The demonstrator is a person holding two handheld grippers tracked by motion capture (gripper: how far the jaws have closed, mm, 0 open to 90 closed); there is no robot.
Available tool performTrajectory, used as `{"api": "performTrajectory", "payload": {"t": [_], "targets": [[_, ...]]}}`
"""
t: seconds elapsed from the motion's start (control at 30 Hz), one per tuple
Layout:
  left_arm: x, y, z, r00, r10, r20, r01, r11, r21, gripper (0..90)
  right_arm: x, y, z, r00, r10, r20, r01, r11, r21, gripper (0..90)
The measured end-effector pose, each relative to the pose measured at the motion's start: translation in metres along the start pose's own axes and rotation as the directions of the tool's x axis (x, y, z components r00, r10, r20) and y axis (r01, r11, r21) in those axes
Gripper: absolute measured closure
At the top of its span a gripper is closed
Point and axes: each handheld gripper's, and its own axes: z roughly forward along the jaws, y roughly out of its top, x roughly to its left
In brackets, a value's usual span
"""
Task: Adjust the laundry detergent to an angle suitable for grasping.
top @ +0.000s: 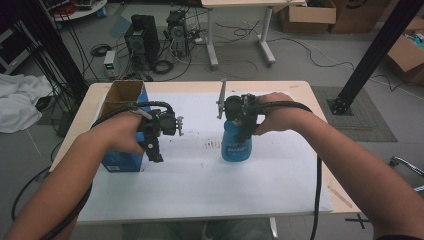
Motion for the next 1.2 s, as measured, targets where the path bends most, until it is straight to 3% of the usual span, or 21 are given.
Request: {"api": "performTrajectory", "payload": {"t": [0.07,0.23,0.4,0.57,0.7,0.73,0.83,0.93,1.0,1.07,1.17,1.2], "targets": [[-0.001,0.001,0.0,1.0,0.0,0.004,0.0,1.0,-0.001,0.1,0.0,0.0,-0.001,0.9998,0.02,0.007,-0.02,1.0,-0.003,40.2],[-0.002,0.002,0.0,1.0,0.004,-0.002,-0.004,1.0,-0.004,0.1,-0.005,-0.003,-0.006,0.9884,0.149,0.026,-0.149,0.989,-0.018,40.1],[-0.003,0.002,-0.001,1.0,0.005,-0.007,-0.005,1.0,-0.004,0.1,-0.009,-0.005,-0.002,0.963,0.27,0.004,-0.269,0.963,-0.025,40.1],[-0.004,0.002,-0.001,1.0,0.002,-0.005,-0.002,1.0,-0.005,0.1,-0.008,-0.003,0.005,0.9469,0.321,0.019,-0.321,0.947,-0.011,40.1],[-0.005,0.002,-0.001,1.0,0.004,-0.006,-0.004,1.0,-0.004,0.1,-0.011,-0.004,0.012,0.9172,0.398,0.02,-0.398,0.917,-0.01,40.1],[-0.005,0.002,-0.001,1.0,0.004,-0.007,-0.004,1.0,-0.005,0.1,-0.012,-0.005,0.013,0.9052,0.425,0.02,-0.424,0.905,-0.014,40.0],[-0.006,0.002,0.0,1.0,0.004,-0.009,-0.005,1.0,-0.006,0.1,-0.015,-0.007,0.017,0.8815,0.472,0.025,-0.471,0.882,-0.012,40.1],[-0.007,0.002,-0.001,0.9999,0.005,-0.009,-0.006,1.0,-0.002,0.1,-0.018,-0.01,0.02,0.8642,0.502,0.036,-0.502,0.865,-0.014,40.1],[-0.007,0.002,-0.001,1.0,0.005,-0.008,-0.005,1.0,-0.001,0.1,-0.02,-0.012,0.023,0.8617,0.506,0.035,-0.506,0.862,-0.013,40.1],[-0.007,0.002,-0.001,0.9999,0.004,-0.01,-0.004,1.0,-0.001,0.1,-0.021,-0.013,0.025,0.8516,0.523,0.029,-0.523,0.852,-0.011,40.1],[-0.006,0.001,-0.001,0.9999,0.003,-0.011,-0.003,1.0,-0.003,0.1,-0.022,-0.014,0.028,0.8465,0.532,0.031,-0.532,0.847,-0.005,40.1],[-0.006,0.001,-0.001,0.9999,0.003,-0.011,-0.003,1.0,-0.003,0.1,-0.022,-0.014,0.029,0.8484,0.529,0.03,-0.529,0.849,-0.002,40.1]]}}
